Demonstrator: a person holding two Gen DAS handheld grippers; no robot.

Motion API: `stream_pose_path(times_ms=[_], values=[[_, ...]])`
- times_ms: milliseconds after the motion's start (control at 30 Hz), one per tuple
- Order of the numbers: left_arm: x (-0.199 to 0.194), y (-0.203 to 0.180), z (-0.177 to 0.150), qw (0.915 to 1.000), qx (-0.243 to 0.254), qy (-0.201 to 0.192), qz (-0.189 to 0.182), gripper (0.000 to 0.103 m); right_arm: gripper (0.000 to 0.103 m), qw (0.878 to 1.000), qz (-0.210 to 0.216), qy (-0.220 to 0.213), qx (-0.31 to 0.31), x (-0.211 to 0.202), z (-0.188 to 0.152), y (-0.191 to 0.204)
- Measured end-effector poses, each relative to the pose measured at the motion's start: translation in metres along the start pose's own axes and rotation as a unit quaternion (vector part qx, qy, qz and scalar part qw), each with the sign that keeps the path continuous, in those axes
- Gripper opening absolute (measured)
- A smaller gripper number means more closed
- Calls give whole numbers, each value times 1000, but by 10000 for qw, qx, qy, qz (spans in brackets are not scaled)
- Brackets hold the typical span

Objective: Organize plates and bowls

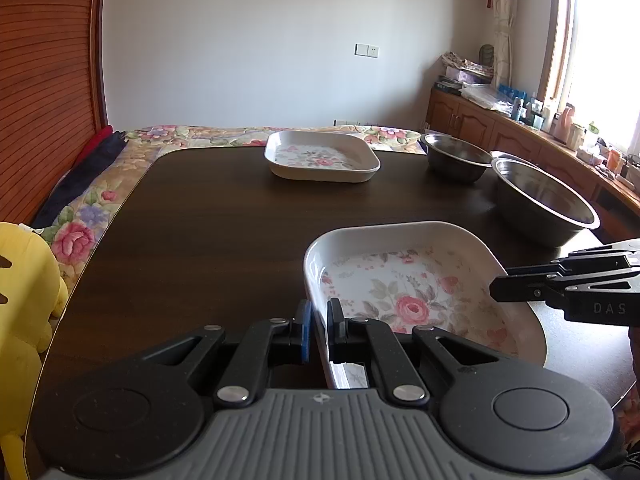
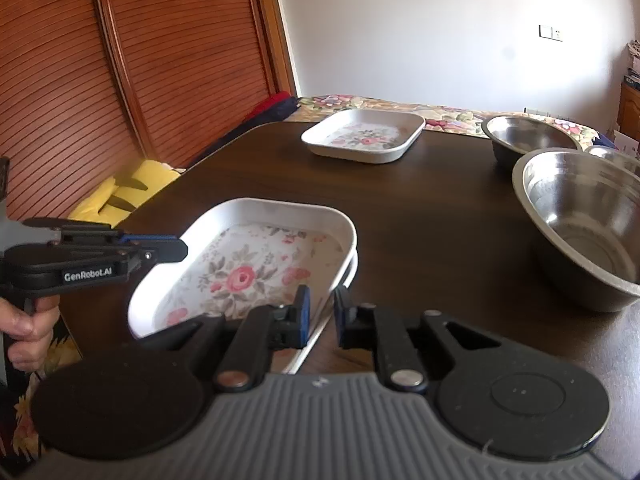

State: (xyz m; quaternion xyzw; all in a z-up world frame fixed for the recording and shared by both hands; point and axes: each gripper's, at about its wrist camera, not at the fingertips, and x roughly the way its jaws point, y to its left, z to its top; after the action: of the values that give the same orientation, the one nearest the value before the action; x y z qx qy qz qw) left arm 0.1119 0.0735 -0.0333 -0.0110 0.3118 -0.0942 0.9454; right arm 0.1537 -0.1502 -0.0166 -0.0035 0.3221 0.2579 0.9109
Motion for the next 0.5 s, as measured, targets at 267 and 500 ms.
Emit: stream_pose_path(times_ms=[267, 500], values=[[2, 0, 1, 10000, 18, -1, 0, 7, 18, 10000, -32, -19, -4, -2, -3, 1], [0, 1, 3, 10000, 10, -46, -46, 7, 26, 9998, -52, -172, -87, -9, 0, 2]])
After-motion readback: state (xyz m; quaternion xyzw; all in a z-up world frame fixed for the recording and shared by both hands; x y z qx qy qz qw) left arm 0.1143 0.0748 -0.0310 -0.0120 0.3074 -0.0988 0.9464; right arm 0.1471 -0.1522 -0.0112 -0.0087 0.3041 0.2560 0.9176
